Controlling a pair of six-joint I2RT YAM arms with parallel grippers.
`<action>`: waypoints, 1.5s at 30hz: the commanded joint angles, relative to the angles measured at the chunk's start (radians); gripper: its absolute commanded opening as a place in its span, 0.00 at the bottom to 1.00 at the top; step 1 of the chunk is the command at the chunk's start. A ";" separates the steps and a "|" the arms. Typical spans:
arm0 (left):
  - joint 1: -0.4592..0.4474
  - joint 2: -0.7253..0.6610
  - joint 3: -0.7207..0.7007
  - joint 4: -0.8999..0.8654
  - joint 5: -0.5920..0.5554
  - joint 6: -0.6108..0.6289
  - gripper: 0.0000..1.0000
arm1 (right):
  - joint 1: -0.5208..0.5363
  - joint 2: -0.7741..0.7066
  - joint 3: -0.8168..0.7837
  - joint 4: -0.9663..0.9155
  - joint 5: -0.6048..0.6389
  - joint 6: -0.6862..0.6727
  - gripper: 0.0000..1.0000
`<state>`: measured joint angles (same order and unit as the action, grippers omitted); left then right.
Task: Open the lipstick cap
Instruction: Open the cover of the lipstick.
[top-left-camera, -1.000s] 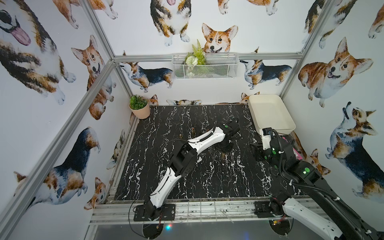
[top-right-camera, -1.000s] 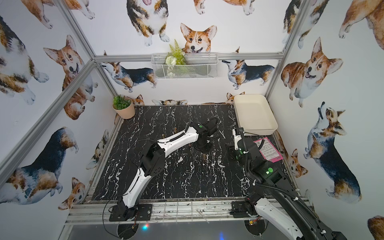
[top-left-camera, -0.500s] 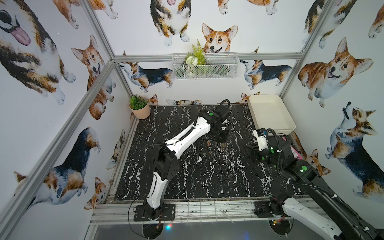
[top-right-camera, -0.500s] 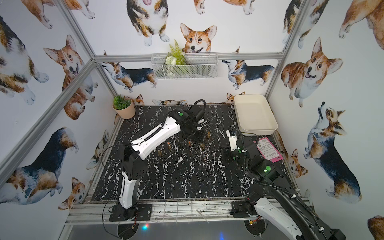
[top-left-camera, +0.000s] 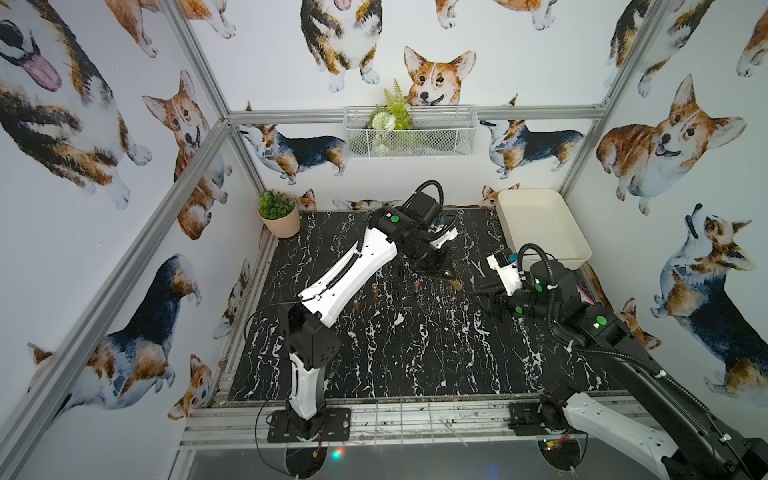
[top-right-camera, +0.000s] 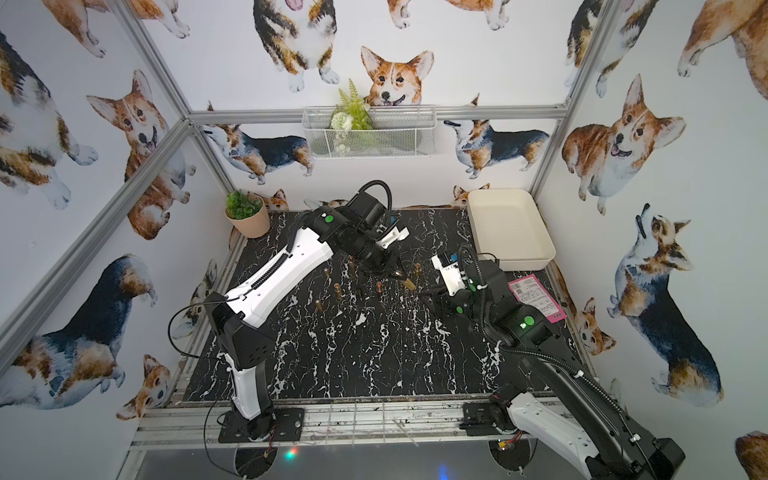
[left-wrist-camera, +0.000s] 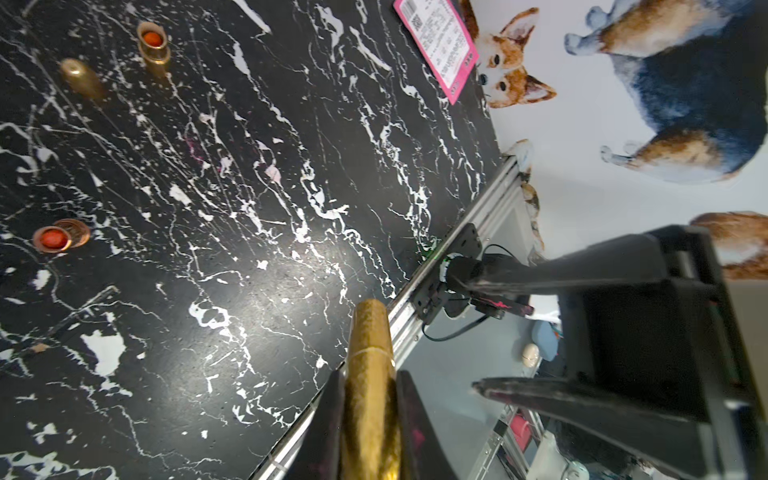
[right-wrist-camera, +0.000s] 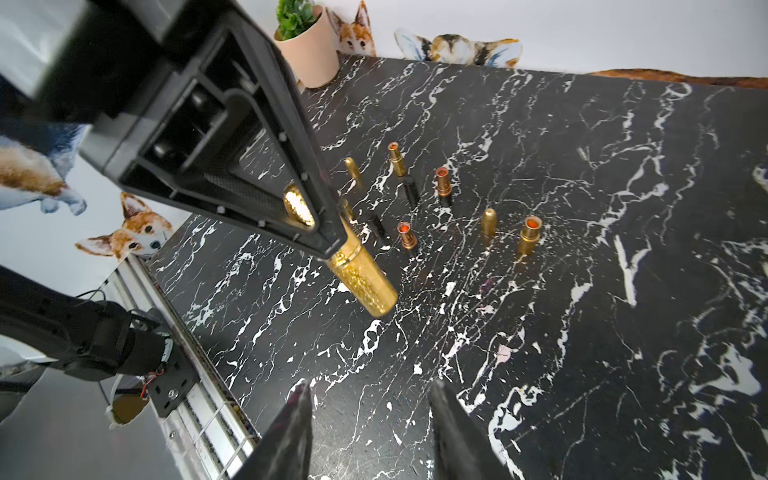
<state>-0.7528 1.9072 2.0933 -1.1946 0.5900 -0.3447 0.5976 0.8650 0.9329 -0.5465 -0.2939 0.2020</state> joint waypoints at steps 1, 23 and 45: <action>0.002 -0.015 -0.006 -0.003 0.105 0.005 0.09 | 0.002 0.027 0.035 -0.014 -0.049 -0.074 0.47; 0.004 -0.017 -0.033 0.054 0.238 -0.019 0.05 | 0.022 0.065 0.063 -0.036 -0.060 -0.110 0.35; 0.041 0.003 -0.027 0.044 0.225 -0.006 0.00 | 0.084 0.040 0.048 -0.094 -0.024 -0.100 0.08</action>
<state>-0.7258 1.9068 2.0617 -1.1645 0.8597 -0.3595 0.6765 0.9184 0.9897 -0.6064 -0.3084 0.1020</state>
